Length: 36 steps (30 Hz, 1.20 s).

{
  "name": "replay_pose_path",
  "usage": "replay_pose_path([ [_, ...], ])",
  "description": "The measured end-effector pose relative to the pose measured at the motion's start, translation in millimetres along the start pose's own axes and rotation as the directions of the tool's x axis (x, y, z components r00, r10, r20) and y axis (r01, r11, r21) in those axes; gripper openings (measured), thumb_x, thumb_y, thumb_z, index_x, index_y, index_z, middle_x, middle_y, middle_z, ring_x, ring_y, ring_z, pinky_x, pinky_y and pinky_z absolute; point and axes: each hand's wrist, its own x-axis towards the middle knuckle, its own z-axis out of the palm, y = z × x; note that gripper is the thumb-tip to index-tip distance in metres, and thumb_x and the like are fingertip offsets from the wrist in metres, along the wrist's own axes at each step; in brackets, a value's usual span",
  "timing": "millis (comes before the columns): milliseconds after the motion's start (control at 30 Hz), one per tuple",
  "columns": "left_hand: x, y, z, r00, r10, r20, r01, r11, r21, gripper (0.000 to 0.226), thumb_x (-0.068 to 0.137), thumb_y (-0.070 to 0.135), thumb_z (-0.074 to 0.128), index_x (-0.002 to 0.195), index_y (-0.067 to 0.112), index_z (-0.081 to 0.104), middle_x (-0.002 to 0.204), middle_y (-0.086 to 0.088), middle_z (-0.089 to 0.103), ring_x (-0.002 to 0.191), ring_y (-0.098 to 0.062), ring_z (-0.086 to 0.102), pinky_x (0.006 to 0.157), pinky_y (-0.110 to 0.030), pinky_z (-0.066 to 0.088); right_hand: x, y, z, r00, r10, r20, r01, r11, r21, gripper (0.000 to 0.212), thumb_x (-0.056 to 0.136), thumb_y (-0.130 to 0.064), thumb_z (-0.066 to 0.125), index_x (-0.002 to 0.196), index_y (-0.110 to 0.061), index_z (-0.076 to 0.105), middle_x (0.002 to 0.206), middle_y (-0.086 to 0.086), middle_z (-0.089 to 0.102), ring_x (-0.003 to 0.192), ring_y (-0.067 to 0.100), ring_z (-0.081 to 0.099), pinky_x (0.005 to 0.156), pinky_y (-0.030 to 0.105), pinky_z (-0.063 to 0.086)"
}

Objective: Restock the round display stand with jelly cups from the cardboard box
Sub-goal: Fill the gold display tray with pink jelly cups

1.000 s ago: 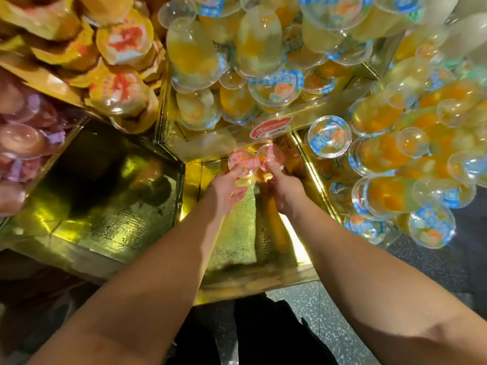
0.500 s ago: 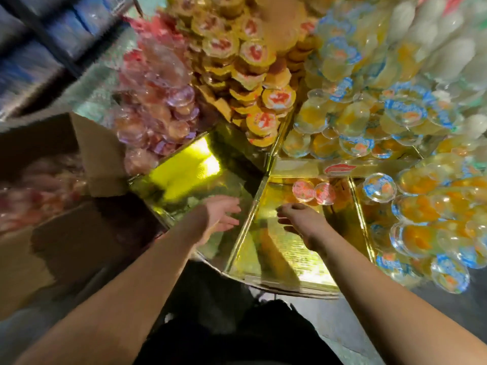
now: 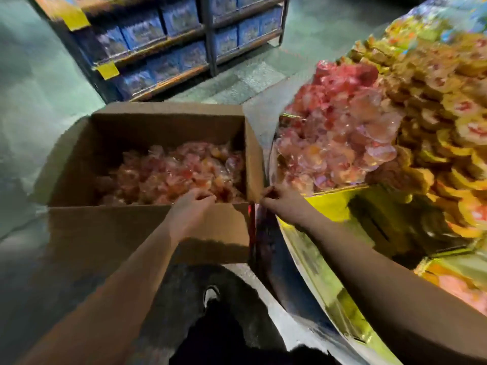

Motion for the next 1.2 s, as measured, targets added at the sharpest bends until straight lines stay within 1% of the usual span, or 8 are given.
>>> replay_pose_path([
  [133,40,-47,-68,0.996,-0.028,-0.084,0.026,0.999,-0.023,0.016,0.096,0.037,0.060,0.106,0.025,0.063,0.103,0.005,0.059,0.083,-0.004,0.054,0.062,-0.021,0.041,58,-55,51,0.995,0.041,0.094,-0.029,0.991,-0.131,0.036,0.094,-0.039,0.062,0.123,-0.018,0.062,0.114,0.002,0.065,0.103,0.018,0.060,0.086,0.029,0.047],
  [433,157,-124,-120,0.968,-0.234,-0.089,0.236,0.972,0.013,0.031,0.098,0.032,0.055,0.127,0.021,0.059,0.108,0.001,0.060,0.090,-0.013,0.058,0.066,-0.026,0.046,164,-76,124,0.934,0.344,0.101,-0.312,0.919,-0.239,0.044,0.101,-0.040,0.049,0.134,-0.011,0.053,0.127,0.010,0.061,0.106,0.025,0.058,0.092,0.036,0.048],
  [600,213,-126,-107,0.955,-0.280,-0.093,0.286,0.957,0.056,0.031,0.100,0.031,0.051,0.128,0.019,0.057,0.098,0.001,0.061,0.084,-0.017,0.062,0.065,-0.029,0.053,209,-74,159,0.846,0.507,0.165,-0.516,0.856,0.012,0.034,0.096,-0.048,0.053,0.115,-0.020,0.056,0.103,0.002,0.062,0.085,0.016,0.058,0.065,0.027,0.050],
  [767,244,-114,-90,0.842,-0.529,0.108,0.530,0.771,-0.354,0.041,0.102,0.039,0.046,0.127,0.009,0.057,0.091,-0.008,0.073,0.069,-0.021,0.068,0.055,-0.032,0.049,263,-47,200,0.804,0.570,0.168,-0.594,0.776,0.213,0.086,0.071,-0.072,0.055,0.132,-0.011,0.057,0.120,0.009,0.065,0.108,0.029,0.062,0.099,0.047,0.050],
  [867,257,-113,-80,0.782,-0.571,0.250,0.614,0.641,-0.460,0.051,0.103,0.040,0.044,0.145,0.011,0.041,0.102,-0.016,0.072,0.072,-0.025,0.072,0.056,-0.034,0.048,267,-59,211,0.758,0.625,0.188,-0.649,0.687,0.327,0.068,0.087,-0.063,0.054,0.128,-0.010,0.056,0.116,0.010,0.064,0.107,0.030,0.061,0.099,0.046,0.049],
  [1000,276,-119,-66,0.751,-0.620,0.227,0.623,0.551,-0.556,0.059,0.103,0.042,0.045,0.153,0.016,0.028,0.100,-0.022,0.071,0.062,-0.027,0.074,0.058,-0.039,0.062,274,-72,213,0.731,0.656,0.190,-0.669,0.631,0.393,0.051,0.099,-0.044,0.051,0.131,-0.004,0.054,0.123,0.012,0.062,0.114,0.032,0.059,0.095,0.038,0.048],
  [1133,287,-115,-59,0.731,-0.641,0.234,0.641,0.527,-0.558,0.052,0.107,0.036,0.034,0.152,0.011,0.030,0.120,-0.028,0.063,0.065,-0.030,0.072,0.054,-0.035,0.061,285,-72,222,0.706,0.686,0.176,-0.678,0.583,0.448,0.061,0.100,-0.044,0.051,0.142,-0.001,0.043,0.140,0.017,0.051,0.126,0.033,0.050,0.106,0.039,0.043],
  [1200,288,-111,-57,0.732,-0.633,0.251,0.639,0.512,-0.573,0.047,0.108,0.029,0.030,0.150,0.008,0.033,0.127,-0.024,0.061,0.077,-0.029,0.072,0.068,-0.033,0.061,288,-72,228,0.685,0.701,0.199,-0.682,0.520,0.514,0.061,0.100,-0.042,0.053,0.143,-0.002,0.042,0.141,0.017,0.049,0.130,0.034,0.048,0.111,0.042,0.040],
])
